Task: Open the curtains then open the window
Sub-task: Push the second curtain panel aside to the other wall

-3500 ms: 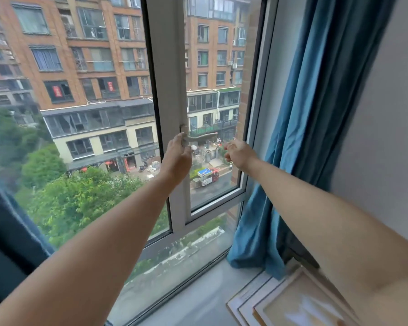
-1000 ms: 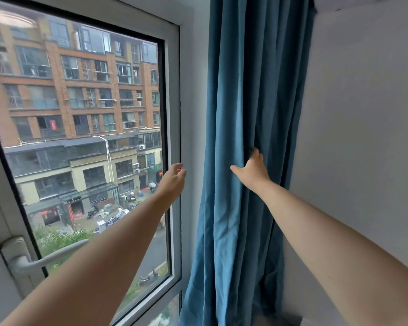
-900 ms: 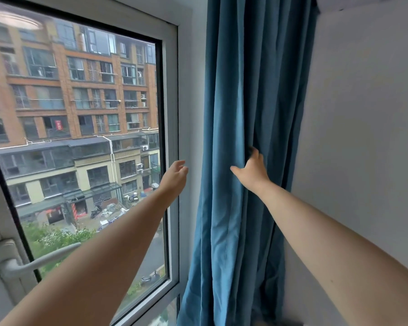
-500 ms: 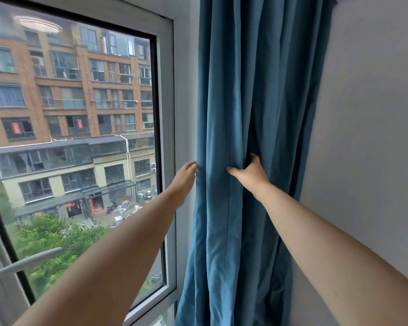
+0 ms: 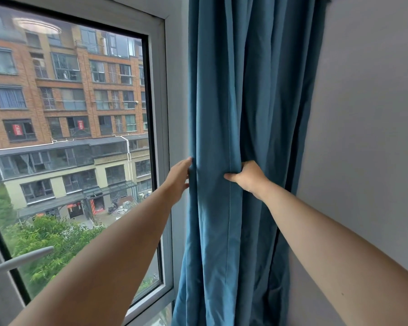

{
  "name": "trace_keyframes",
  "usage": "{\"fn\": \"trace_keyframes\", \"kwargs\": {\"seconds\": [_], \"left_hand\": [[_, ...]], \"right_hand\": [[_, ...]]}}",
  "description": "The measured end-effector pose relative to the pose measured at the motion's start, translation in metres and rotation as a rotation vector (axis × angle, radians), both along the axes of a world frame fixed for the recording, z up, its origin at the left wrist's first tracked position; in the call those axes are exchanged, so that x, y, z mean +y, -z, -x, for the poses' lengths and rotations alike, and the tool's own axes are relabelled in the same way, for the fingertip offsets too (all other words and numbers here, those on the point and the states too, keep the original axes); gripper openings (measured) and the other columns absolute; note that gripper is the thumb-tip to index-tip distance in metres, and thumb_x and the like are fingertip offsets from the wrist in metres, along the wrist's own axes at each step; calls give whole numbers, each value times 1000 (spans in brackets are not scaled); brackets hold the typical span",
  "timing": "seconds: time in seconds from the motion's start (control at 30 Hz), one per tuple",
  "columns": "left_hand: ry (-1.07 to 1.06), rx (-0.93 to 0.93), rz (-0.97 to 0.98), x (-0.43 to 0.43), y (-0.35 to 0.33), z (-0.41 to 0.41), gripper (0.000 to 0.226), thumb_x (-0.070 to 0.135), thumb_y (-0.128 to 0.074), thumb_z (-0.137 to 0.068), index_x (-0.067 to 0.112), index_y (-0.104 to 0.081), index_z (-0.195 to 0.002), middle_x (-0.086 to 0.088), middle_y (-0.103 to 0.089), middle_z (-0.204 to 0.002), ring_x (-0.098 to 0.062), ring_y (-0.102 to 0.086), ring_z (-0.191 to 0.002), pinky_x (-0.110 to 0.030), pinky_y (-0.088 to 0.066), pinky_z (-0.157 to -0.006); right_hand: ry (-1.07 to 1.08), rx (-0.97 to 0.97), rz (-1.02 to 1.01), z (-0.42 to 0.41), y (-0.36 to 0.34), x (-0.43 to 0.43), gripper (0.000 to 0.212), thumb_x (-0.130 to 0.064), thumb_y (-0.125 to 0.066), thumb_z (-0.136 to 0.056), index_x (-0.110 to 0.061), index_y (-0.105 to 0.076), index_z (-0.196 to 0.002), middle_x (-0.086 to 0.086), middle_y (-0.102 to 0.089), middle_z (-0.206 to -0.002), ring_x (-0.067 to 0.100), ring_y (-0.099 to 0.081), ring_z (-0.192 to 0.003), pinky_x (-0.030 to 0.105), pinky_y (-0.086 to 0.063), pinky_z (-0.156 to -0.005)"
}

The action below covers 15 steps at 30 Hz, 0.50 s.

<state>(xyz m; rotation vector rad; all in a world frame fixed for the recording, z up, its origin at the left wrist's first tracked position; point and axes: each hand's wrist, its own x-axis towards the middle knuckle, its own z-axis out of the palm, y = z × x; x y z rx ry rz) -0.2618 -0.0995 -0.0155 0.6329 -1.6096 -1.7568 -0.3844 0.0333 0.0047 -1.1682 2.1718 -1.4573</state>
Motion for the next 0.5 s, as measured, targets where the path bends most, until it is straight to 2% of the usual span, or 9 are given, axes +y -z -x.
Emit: {"fn": "trace_keyframes", "kwargs": {"seconds": [0.07,0.17,0.23,0.3,0.33,0.4,0.47,0.5], "left_hand": [[14,0,21,4,-2,-3,25,31,-42,-95,20,-63,-89,-3,-62,-87,-15,-57,-77,-28,-47,-73],[36,-22,48,7,-4,-11,20,30,-51,-92,17,-65,-87,-4,-63,-85,-18,-58,-77,-29,-48,-73],[34,-52,93,9,-7,-17,17,26,-56,-90,12,-63,-85,-4,-62,-82,-16,-58,-72,-25,-49,-70],[23,-100,170,12,-10,-22,12,20,-59,-88,9,-60,-87,-3,-61,-78,-12,-58,-67,-19,-50,-62],[8,-131,215,13,-13,-25,10,18,-60,-87,8,-59,-88,-3,-59,-76,-11,-57,-65,-15,-49,-59],[-29,-188,308,13,-17,-29,9,16,-62,-85,8,-58,-84,-5,-53,-75,-12,-53,-67,-14,-48,-58],[-46,-198,348,13,-23,-31,11,12,-64,-83,9,-57,-75,-8,-50,-75,-15,-52,-70,-20,-47,-63],[-46,-186,346,14,-26,-33,14,9,-64,-82,12,-56,-70,-7,-53,-74,-14,-54,-70,-22,-46,-64]], "right_hand": [[-1,-5,-9,-2,0,3,37,-14,-70,-82,-4,-60,-116,5,-65,-105,18,-58,-89,20,-47,-68],[19,-9,-12,-4,0,9,39,-18,-72,-80,-6,-61,-115,5,-67,-106,18,-61,-85,15,-47,-59],[41,-12,-14,-5,-1,13,35,-18,-73,-79,-6,-62,-110,3,-66,-93,12,-57,-67,8,-38,-40],[76,-20,-11,-6,0,17,27,-17,-72,-79,-8,-62,-103,-1,-59,-74,11,-49,-53,12,-34,-33],[91,-15,-16,-8,0,20,23,-14,-70,-80,-8,-61,-100,0,-57,-69,12,-47,-50,16,-37,-35],[82,-15,-22,-11,0,25,18,-8,-67,-81,-8,-58,-97,4,-59,-73,16,-51,-50,24,-48,-44],[23,-15,-22,-11,2,29,20,-1,-65,-81,-4,-59,-100,8,-64,-86,20,-60,-62,32,-58,-64],[-18,-2,-26,-12,3,31,24,2,-64,-81,-2,-61,-104,10,-66,-93,23,-64,-74,36,-58,-75]]}}
